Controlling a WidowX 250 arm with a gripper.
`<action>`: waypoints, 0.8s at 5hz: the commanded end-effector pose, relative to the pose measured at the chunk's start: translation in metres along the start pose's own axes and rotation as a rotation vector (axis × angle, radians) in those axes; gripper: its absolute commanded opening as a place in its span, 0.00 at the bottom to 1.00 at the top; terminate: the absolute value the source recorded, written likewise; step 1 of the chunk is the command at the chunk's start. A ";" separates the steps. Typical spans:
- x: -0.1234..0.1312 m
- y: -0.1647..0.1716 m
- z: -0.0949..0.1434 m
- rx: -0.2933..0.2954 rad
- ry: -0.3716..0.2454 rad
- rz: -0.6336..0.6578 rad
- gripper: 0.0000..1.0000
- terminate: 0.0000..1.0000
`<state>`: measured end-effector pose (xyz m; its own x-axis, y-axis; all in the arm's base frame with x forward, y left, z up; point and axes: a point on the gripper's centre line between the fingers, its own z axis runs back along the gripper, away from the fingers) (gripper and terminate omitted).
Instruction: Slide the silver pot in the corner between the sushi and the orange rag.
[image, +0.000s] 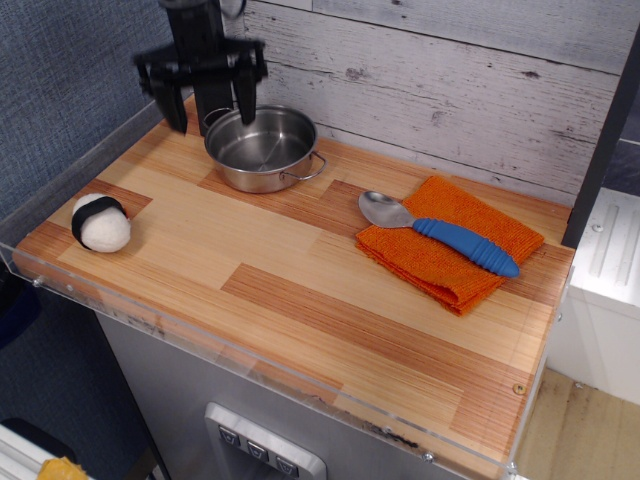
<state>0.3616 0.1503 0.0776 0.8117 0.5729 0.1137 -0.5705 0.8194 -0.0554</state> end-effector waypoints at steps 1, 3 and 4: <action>-0.023 0.005 0.087 -0.026 -0.102 -0.058 1.00 0.00; -0.042 0.002 0.106 -0.086 -0.058 -0.116 1.00 0.00; -0.042 0.002 0.106 -0.086 -0.058 -0.116 1.00 0.00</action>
<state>0.3315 0.1247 0.1600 0.8718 0.4720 0.1309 -0.4589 0.8806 -0.1183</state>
